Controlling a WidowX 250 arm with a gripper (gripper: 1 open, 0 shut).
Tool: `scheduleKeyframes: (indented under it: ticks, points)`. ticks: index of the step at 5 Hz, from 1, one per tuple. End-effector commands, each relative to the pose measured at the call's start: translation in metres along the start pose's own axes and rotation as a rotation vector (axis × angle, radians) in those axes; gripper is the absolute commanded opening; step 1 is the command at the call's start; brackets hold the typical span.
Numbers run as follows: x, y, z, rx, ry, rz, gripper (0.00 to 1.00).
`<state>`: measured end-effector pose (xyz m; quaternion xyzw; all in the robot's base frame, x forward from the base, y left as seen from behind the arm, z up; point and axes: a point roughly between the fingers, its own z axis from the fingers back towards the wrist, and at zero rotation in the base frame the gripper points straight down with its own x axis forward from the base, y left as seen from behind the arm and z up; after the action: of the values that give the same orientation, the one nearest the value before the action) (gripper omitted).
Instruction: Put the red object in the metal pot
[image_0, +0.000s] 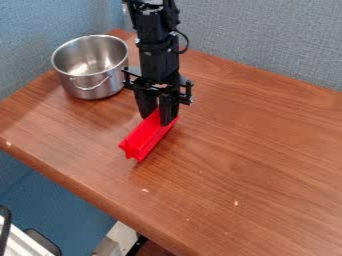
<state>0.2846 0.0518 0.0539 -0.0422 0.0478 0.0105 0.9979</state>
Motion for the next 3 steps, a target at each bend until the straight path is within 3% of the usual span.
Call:
scheduleKeyframes:
  ticks: [1,3]
  points:
    - [0.0049,0.0018,0.0140,0.013,-0.041,-0.005,0.00]
    - [0.0024,0.0036,0.0187,0.012,-0.040,-0.008,0.00]
